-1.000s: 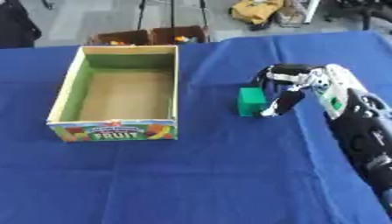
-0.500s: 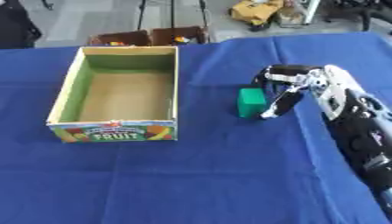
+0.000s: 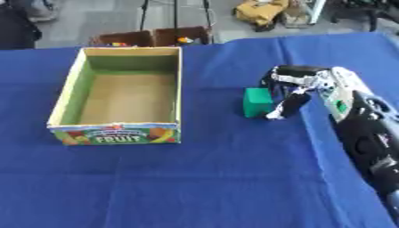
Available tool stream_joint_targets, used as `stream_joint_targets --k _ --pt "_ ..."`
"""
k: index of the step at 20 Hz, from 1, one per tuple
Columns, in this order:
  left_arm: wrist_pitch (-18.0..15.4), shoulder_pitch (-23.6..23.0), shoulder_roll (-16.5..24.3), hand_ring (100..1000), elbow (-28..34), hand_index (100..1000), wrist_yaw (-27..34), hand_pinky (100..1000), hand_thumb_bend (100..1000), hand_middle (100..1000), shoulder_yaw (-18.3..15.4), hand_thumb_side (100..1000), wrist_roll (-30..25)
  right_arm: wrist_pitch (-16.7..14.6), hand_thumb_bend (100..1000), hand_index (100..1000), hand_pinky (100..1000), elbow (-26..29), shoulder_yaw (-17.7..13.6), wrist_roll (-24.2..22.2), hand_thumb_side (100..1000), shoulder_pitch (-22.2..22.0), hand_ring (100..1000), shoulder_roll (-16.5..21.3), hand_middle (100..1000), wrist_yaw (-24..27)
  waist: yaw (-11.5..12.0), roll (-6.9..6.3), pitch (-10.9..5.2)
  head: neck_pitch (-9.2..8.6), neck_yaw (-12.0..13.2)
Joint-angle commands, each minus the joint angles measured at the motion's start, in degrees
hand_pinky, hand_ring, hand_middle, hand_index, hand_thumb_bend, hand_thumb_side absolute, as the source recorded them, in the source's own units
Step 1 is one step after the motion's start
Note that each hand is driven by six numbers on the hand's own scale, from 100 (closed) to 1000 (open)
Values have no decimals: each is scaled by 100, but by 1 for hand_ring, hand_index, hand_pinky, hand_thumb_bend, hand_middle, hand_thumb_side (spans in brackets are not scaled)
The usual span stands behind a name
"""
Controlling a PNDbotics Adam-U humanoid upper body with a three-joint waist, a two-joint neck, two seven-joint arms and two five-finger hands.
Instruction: Pick up objects on the table and place them in the box.
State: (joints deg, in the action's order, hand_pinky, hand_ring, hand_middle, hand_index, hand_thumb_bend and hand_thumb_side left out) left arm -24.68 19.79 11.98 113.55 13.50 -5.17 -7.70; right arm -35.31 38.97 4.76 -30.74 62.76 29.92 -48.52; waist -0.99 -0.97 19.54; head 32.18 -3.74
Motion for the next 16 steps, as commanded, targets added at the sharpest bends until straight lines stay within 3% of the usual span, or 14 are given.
stream_joint_targets --k 1,16 --pt "18 79 34 716 104 962 -33 667 100 857 13 1000 -10 -1641 413 589 443 14 -52 -1528 353 115 594 103 479 -40 -6 1 -90 -59 7" --pt "48 71 33 719 104 963 -22 667 100 859 21 1000 -23 -1384 295 527 406 578 -216 -872 436 248 550 99 418 219 -4 2 -119 -115 -1"
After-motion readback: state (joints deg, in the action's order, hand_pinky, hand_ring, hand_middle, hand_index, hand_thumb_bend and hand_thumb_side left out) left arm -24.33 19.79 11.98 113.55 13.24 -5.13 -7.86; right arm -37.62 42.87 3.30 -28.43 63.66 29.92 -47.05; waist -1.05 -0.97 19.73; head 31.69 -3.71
